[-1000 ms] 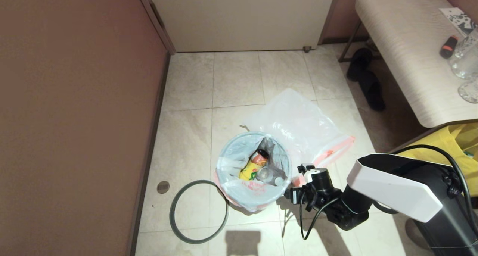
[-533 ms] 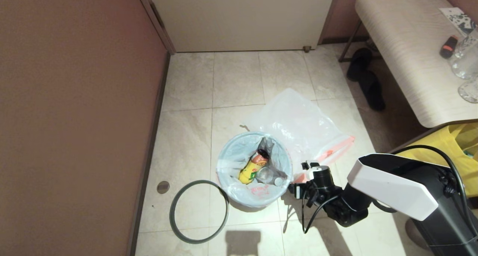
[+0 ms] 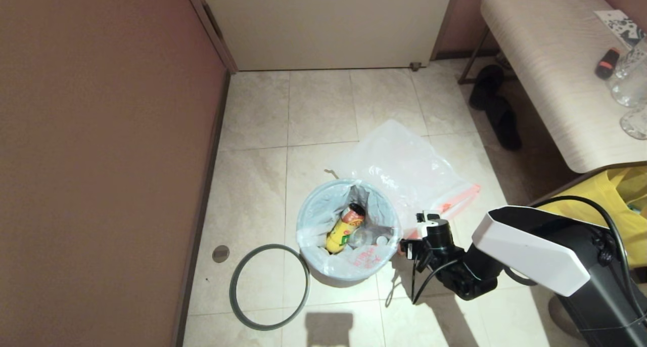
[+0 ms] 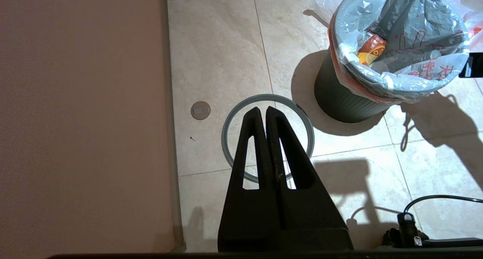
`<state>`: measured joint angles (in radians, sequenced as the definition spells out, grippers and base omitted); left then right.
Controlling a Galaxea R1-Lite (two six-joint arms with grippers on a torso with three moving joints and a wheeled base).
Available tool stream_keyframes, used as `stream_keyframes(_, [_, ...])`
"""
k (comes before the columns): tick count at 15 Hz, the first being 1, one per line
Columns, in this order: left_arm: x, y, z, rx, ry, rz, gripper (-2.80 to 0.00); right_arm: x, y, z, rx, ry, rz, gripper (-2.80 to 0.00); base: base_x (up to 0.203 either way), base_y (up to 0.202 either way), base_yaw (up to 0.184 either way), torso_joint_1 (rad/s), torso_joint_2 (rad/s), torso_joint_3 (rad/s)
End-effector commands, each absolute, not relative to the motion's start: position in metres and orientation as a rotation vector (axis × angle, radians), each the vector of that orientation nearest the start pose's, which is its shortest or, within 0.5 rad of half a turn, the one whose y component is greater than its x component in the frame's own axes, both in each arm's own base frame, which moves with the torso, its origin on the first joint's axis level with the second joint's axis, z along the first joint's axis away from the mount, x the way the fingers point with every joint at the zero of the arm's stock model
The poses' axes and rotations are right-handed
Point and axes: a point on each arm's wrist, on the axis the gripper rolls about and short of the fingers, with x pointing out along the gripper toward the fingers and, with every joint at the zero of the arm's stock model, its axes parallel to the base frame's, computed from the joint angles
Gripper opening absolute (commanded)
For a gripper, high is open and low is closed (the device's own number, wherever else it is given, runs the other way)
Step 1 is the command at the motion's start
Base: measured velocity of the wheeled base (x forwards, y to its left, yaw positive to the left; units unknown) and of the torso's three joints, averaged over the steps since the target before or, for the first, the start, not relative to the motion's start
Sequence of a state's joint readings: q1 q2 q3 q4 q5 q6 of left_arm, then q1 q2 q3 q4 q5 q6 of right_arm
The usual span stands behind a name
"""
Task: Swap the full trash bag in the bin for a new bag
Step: Place the trash bag on the floor
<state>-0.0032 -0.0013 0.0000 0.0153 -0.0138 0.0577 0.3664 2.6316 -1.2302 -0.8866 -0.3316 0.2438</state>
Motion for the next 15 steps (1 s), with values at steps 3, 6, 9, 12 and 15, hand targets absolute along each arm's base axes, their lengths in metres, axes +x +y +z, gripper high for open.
stream_keyframes(3, [-0.023,0.000,0.074,0.058,0.015,-0.017,-2.80,0.413,0.155,-0.049,0.094,0.497,0.079,0.00,0.000,0.000,0.000,0.000,0.00,0.000])
stream_keyframes(6, [-0.023,0.000,0.074,0.058,0.015,-0.017,-2.80,0.406,0.161,-0.046,0.110,0.474,0.144,0.00,0.000,0.000,0.000,0.000,0.00,0.000])
stream_keyframes(9, [-0.023,0.000,0.074,0.058,0.015,-0.017,-2.80,0.404,0.165,-0.050,0.103,0.481,0.173,0.00,0.000,0.000,0.000,0.000,0.00,0.000])
stream_keyframes(12, [-0.023,0.000,0.074,0.058,0.015,-0.017,-2.80,0.404,0.166,-0.058,0.075,0.492,0.181,0.00,0.000,0.000,0.000,0.000,0.00,0.000])
stream_keyframes(15, [-0.023,0.000,0.074,0.058,0.015,-0.017,-2.80,0.404,0.166,-0.061,0.065,0.497,0.182,0.00,0.000,0.000,0.000,0.000,0.00,0.000])
